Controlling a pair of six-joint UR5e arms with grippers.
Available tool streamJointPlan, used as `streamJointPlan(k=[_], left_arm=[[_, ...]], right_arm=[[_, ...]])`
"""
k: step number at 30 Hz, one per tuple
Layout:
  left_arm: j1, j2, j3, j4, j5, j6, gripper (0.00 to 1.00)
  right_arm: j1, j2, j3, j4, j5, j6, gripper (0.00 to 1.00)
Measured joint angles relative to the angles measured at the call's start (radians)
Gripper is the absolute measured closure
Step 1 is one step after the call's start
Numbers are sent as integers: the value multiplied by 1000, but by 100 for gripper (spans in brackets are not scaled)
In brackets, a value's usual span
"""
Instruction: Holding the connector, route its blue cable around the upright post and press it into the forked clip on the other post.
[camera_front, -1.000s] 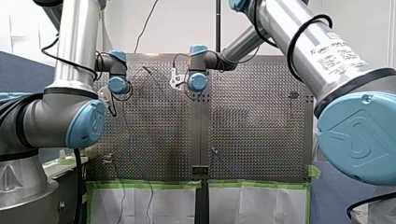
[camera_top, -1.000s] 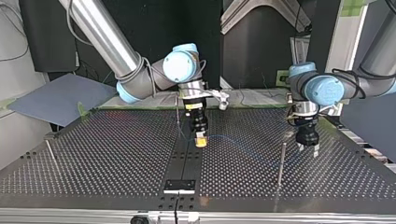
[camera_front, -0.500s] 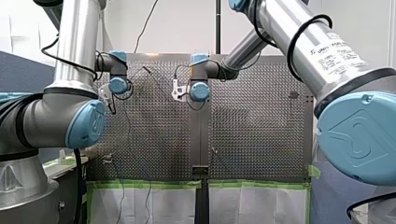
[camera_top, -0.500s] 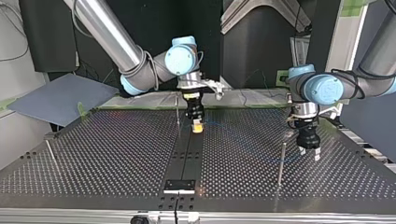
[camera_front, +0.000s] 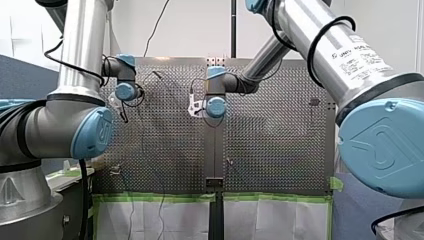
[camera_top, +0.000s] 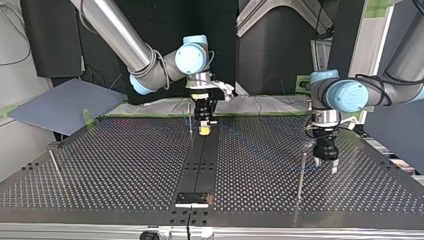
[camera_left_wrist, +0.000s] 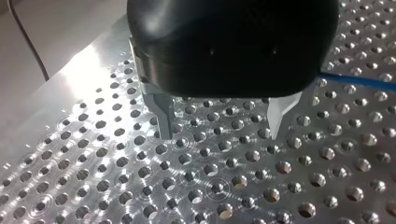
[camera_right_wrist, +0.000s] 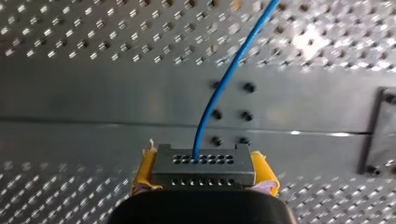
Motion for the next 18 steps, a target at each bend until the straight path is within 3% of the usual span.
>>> streamJointPlan(k=[7,18], left_arm=[[1,0,0,4,8,-29,0],[2,-1,-7,8,12,-40,0]], right_arm=[[-12,0,59,-38,39,-21,100],[-61,0,154,-109,82,-21,100]])
